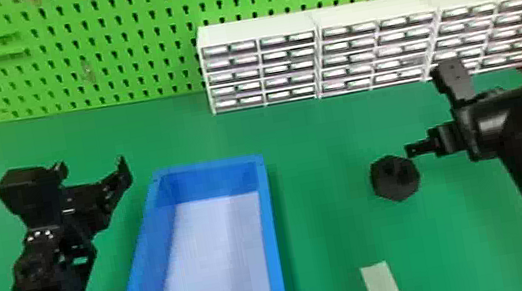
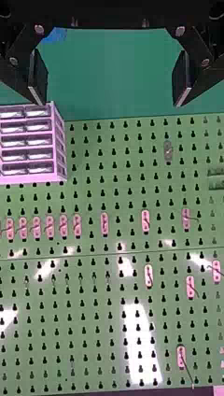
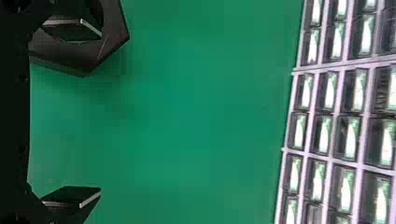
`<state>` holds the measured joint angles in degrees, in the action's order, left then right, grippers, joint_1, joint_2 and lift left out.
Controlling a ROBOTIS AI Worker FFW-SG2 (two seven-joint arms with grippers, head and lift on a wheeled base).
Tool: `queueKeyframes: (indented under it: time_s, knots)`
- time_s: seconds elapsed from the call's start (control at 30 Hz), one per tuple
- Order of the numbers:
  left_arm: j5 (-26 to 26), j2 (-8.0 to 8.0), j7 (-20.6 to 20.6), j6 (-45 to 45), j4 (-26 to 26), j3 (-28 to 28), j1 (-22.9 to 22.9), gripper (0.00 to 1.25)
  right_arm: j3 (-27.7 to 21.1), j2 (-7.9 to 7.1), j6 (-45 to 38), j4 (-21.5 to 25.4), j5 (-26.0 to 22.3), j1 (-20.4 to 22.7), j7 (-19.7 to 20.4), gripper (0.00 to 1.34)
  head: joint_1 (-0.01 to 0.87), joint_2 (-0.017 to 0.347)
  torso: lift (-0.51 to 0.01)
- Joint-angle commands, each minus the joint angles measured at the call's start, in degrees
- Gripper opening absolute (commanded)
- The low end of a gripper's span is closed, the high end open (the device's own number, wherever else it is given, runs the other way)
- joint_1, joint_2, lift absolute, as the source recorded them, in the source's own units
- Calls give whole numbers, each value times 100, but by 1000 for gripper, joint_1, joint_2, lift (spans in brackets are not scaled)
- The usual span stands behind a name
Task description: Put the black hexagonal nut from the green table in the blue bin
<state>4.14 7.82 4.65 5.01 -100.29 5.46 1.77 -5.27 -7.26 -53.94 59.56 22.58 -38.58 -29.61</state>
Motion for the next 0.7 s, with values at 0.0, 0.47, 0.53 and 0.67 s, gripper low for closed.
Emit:
queueKeyframes:
  time_s: [0.0, 0.47, 0.53, 0.67]
  knots:
    - [-10, 0, 0, 0, 0, -10, -1, 1000, 8, 6, -2, -287, 168, -158, -97, 1210, 686, 52, -97]
    - [-27, 0, 0, 9, 9, -18, -19, 999, -53, 190, 68, -550, 414, -281, -176, 1207, 686, 52, -97]
    - [-27, 0, 0, 9, 9, -18, -19, 999, -106, 208, 130, -612, 414, -281, -185, 1207, 686, 52, -97]
    - [-27, 0, 0, 9, 9, -18, -19, 999, -177, 234, 235, -726, 414, -281, -176, 1206, 686, 52, -97]
